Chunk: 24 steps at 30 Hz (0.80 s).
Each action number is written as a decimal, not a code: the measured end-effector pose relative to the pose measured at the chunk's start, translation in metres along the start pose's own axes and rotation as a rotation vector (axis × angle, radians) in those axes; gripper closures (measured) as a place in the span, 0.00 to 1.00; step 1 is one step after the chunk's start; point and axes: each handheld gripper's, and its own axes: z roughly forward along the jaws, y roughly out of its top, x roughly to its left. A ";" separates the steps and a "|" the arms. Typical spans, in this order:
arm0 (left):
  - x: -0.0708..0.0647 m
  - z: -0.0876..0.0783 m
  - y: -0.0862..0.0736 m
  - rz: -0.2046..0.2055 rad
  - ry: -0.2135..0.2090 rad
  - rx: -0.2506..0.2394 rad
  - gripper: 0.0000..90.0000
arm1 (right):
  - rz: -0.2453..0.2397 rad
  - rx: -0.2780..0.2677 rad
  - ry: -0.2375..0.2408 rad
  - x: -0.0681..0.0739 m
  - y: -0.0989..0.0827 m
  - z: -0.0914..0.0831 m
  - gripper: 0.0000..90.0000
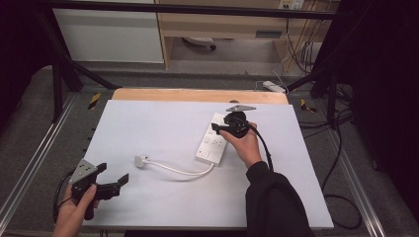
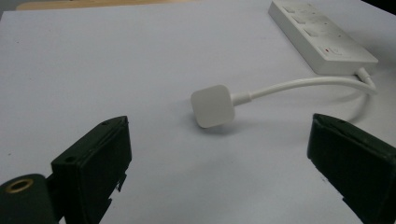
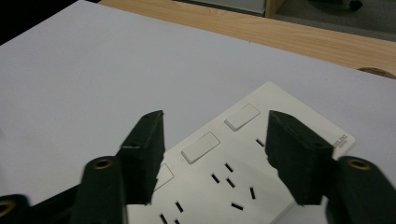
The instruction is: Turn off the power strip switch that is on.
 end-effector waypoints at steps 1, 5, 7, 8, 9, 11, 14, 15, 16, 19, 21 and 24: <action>0.000 0.000 0.000 0.000 0.000 0.000 0.07 | 0.005 -0.002 -0.002 -0.001 0.000 -0.002 0.33; 0.000 0.000 0.000 -0.002 -0.002 0.000 0.07 | 0.015 -0.007 -0.010 -0.004 0.001 -0.009 0.20; 0.000 0.000 0.000 -0.002 -0.002 0.000 0.07 | 0.018 -0.015 -0.019 -0.006 0.002 -0.014 0.15; 0.000 0.000 0.000 -0.002 -0.001 -0.001 0.07 | 0.020 -0.023 -0.022 -0.007 0.002 -0.016 0.13; 0.000 0.000 0.000 -0.002 -0.001 -0.001 0.07 | 0.022 -0.033 -0.025 -0.008 0.002 -0.019 0.12; 0.000 0.000 0.000 -0.002 -0.001 0.001 0.07 | 0.026 -0.043 -0.025 -0.010 0.001 -0.025 0.09; 0.000 0.000 0.000 -0.002 0.000 0.001 0.07 | 0.018 -0.077 -0.019 -0.015 0.000 -0.037 0.06; -0.001 0.000 0.000 -0.003 0.000 0.001 0.07 | 0.013 -0.087 -0.014 -0.016 -0.001 -0.041 0.06; -0.001 0.000 0.000 -0.003 0.000 0.001 0.07 | 0.011 -0.095 -0.017 -0.018 -0.002 -0.045 0.06; -0.001 0.000 0.000 -0.003 0.002 -0.001 0.07 | 0.009 -0.118 -0.026 -0.023 -0.004 -0.059 0.05; 0.000 0.000 0.000 -0.002 0.004 -0.002 0.07 | -0.001 -0.134 -0.032 -0.027 -0.006 -0.069 0.05; 0.000 -0.001 0.000 -0.004 0.006 -0.003 0.07 | -0.002 -0.151 -0.037 -0.031 -0.011 -0.083 0.05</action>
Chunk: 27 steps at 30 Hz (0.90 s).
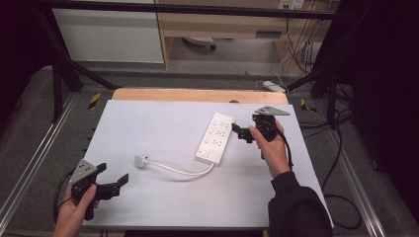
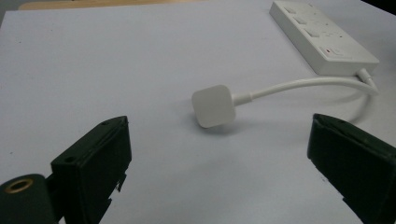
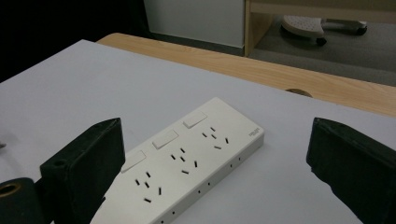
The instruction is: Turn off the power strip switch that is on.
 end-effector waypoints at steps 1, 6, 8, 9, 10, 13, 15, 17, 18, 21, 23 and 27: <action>0.000 0.000 0.000 -0.001 -0.001 0.000 0.07 | -0.002 -0.002 -0.005 -0.001 -0.001 -0.005 0.05; 0.000 -0.001 0.000 -0.002 -0.002 -0.003 0.07 | -0.018 -0.035 -0.044 -0.007 -0.010 -0.035 0.07; 0.000 -0.002 0.000 -0.002 0.000 -0.007 0.07 | -0.023 -0.048 -0.050 -0.008 -0.013 -0.045 0.07; 0.000 -0.002 0.000 -0.004 0.001 -0.008 0.07 | -0.023 -0.048 -0.050 -0.008 -0.013 -0.045 0.06; 0.000 -0.002 0.000 -0.003 0.004 -0.009 0.07 | -0.026 -0.053 -0.052 -0.009 -0.015 -0.049 0.06; 0.000 -0.003 0.000 -0.004 0.003 -0.011 0.07 | -0.032 -0.088 -0.073 -0.011 -0.024 -0.066 0.05; 0.001 -0.003 0.000 -0.005 0.003 -0.012 0.07 | -0.031 -0.099 -0.077 -0.012 -0.026 -0.069 0.05; 0.001 -0.004 -0.001 -0.004 0.004 -0.011 0.07 | -0.033 -0.111 -0.088 -0.013 -0.032 -0.075 0.05; 0.002 -0.005 -0.001 -0.005 0.004 -0.012 0.07 | -0.034 -0.115 -0.094 -0.014 -0.035 -0.078 0.04; 0.004 -0.007 -0.002 -0.009 0.010 -0.020 0.07 | -0.029 -0.117 -0.107 -0.017 -0.043 -0.085 0.04; 0.005 -0.008 -0.003 -0.016 0.011 -0.021 0.07 | -0.024 -0.116 -0.116 -0.019 -0.051 -0.091 0.04; 0.005 -0.008 -0.003 -0.015 0.012 -0.019 0.07 | -0.019 -0.118 -0.124 -0.021 -0.058 -0.095 0.04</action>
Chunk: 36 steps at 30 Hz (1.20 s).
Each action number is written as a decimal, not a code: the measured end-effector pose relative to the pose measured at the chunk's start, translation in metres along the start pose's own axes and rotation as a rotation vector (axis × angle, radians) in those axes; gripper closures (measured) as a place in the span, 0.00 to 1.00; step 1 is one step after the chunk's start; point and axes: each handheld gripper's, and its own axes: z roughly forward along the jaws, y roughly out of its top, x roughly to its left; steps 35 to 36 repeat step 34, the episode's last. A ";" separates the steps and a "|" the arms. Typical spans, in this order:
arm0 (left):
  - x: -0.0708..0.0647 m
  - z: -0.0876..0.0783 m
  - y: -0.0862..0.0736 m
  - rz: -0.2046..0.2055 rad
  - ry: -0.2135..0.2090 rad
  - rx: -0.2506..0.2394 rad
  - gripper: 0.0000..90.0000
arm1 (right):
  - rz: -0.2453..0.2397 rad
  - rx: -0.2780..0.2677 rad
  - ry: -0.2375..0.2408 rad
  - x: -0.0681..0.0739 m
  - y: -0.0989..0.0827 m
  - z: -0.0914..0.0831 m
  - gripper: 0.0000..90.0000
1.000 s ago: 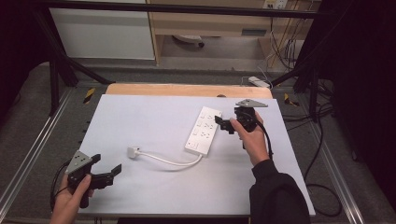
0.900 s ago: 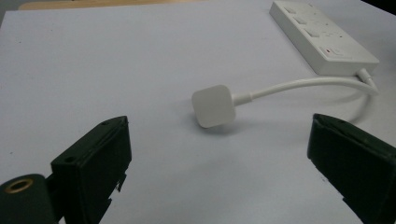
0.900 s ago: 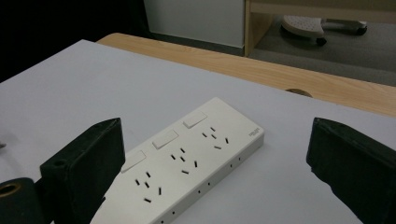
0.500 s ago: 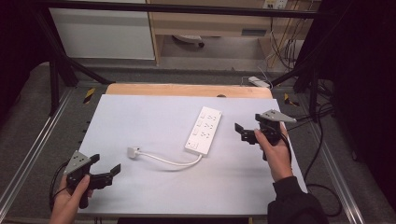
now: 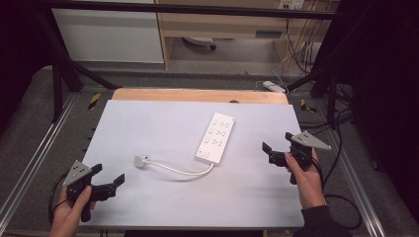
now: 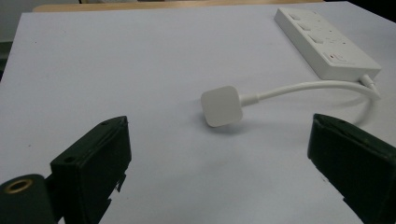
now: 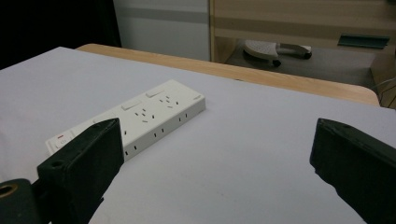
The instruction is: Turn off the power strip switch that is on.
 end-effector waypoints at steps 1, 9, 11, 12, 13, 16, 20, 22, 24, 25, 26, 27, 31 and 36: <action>0.000 0.000 0.000 0.003 0.000 0.002 0.07 | 0.003 0.001 0.000 0.000 -0.002 -0.001 0.04; 0.000 0.000 0.000 0.003 0.000 0.003 0.07 | 0.011 0.012 0.001 0.001 -0.020 -0.007 0.04; 0.000 0.000 0.000 0.006 0.000 0.002 0.07 | 0.011 0.013 0.002 0.002 -0.024 -0.007 0.04; 0.000 0.000 0.000 0.004 -0.001 0.002 0.07 | 0.010 0.018 0.003 0.002 -0.026 -0.007 0.04; 0.000 0.000 0.000 0.005 0.000 0.002 0.07 | 0.008 0.022 0.006 0.003 -0.028 -0.007 0.04; 0.000 0.000 0.000 0.007 -0.001 0.001 0.07 | 0.008 0.028 0.008 0.004 -0.033 -0.007 0.04; -0.001 0.000 0.000 0.008 -0.003 0.000 0.07 | 0.001 0.042 0.014 0.006 -0.039 -0.005 0.03; -0.001 0.001 0.000 0.008 -0.004 0.001 0.07 | 0.000 0.044 0.016 0.007 -0.041 -0.005 0.03; -0.001 0.001 0.000 0.008 -0.004 0.003 0.07 | -0.003 0.049 0.019 0.008 -0.043 -0.004 0.03; -0.001 0.001 0.000 0.008 -0.005 0.004 0.07 | -0.005 0.051 0.019 0.008 -0.044 -0.003 0.03; -0.001 0.001 0.000 0.008 -0.005 0.004 0.07 | -0.006 0.053 0.023 0.009 -0.046 -0.002 0.03; -0.001 0.001 0.000 0.009 -0.005 0.004 0.07 | -0.005 0.057 0.027 0.010 -0.047 -0.002 0.03; -0.002 0.001 0.000 0.011 -0.006 0.003 0.07 | -0.009 0.071 0.036 0.013 -0.051 0.002 0.03; -0.002 0.001 0.000 0.015 -0.006 0.003 0.07 | -0.010 0.096 0.029 0.013 -0.055 0.007 0.03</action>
